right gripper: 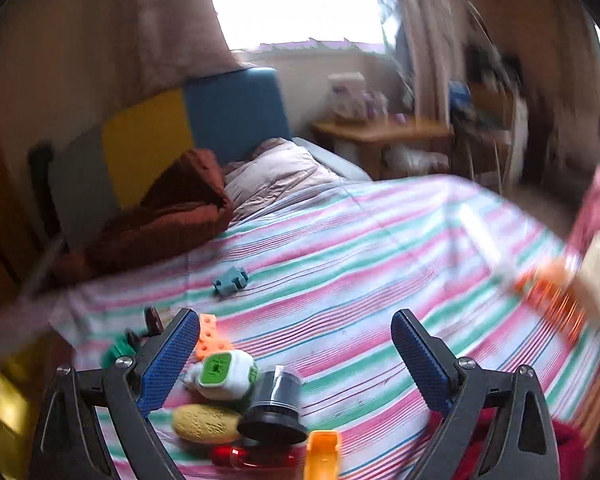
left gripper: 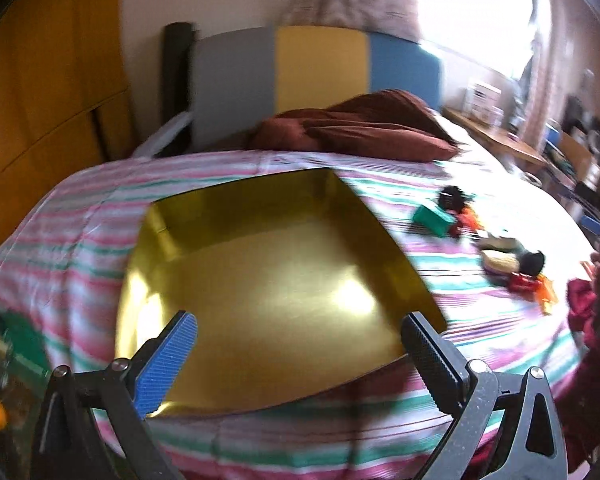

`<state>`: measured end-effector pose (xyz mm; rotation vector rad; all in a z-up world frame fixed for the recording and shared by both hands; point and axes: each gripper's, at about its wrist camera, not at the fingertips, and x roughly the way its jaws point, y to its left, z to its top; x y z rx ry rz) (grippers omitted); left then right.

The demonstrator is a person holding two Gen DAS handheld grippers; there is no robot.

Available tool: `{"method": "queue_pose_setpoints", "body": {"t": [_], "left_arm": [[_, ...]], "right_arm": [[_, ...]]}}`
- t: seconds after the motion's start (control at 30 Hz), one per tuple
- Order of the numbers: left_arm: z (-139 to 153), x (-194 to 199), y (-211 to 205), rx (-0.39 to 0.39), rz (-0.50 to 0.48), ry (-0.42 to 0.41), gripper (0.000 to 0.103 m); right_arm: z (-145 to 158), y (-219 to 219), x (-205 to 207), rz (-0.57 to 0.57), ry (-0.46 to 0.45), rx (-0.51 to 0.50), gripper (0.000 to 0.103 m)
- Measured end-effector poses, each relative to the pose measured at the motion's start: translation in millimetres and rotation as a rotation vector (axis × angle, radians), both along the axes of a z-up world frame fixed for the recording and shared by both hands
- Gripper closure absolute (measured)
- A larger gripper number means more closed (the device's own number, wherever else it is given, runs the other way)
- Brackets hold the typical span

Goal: Organize rigid objects
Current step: 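Move both grippers from the gold tray toward the scattered objects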

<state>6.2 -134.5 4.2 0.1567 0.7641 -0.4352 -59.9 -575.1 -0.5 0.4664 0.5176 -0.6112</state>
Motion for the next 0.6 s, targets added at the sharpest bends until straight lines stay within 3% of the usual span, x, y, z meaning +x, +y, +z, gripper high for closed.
{"method": "queue_pose_setpoints", "body": {"t": [0.17, 0.3, 0.6], "left_arm": [[-1, -2, -53, 0.005, -0.136, 0.025, 0.003], [-6, -5, -92, 0.023, -0.231, 0.047, 0.012], [-30, -4, -184, 0.121, -0.458, 0.068, 0.03]], "right_arm": [[-11, -10, 4, 0.031, 0.001, 0.116, 0.002], [-11, -11, -3, 0.016, -0.029, 0.13, 0.002], [-20, -31, -9, -0.036, -0.055, 0.265, 0.002]]}}
